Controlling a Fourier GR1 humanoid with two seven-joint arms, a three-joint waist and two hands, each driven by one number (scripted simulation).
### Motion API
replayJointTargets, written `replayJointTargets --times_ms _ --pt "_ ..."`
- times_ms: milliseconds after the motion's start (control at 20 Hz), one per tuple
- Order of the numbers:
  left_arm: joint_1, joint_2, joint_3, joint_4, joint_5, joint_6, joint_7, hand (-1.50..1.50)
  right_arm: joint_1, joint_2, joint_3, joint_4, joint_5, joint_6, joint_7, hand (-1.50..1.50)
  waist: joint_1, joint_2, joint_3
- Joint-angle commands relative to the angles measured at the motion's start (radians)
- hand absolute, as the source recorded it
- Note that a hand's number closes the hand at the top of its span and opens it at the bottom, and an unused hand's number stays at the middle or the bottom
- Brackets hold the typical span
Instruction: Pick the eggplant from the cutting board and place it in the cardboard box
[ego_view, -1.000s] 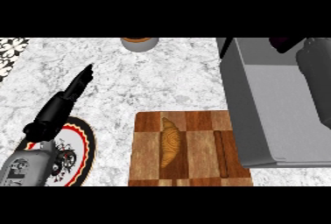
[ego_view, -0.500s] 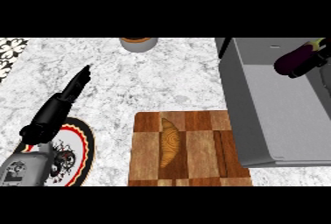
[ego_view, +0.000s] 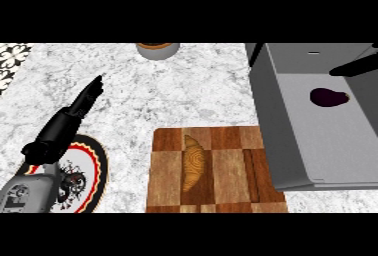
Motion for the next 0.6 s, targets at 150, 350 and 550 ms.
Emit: replayJointTargets --times_ms 150,350,550 --pt "0.012 0.005 0.006 -0.006 0.005 -0.006 -0.004 0.0 -0.01 0.061 -0.285 -0.146 -0.225 -0.343 -0.116 -1.5 -0.002 0.002 0.003" --pt "0.023 -0.005 -0.004 -0.02 -0.008 0.002 -0.008 0.0 0.113 0.104 -0.374 -0.23 -0.318 -0.407 -0.18 -1.5 -0.007 0.0 -0.001" --pt "-0.016 0.02 0.03 0.01 0.016 -0.028 -0.008 0.0 0.243 0.119 -0.419 -0.316 -0.398 -0.411 -0.281 -1.5 0.0 0.003 -0.001"
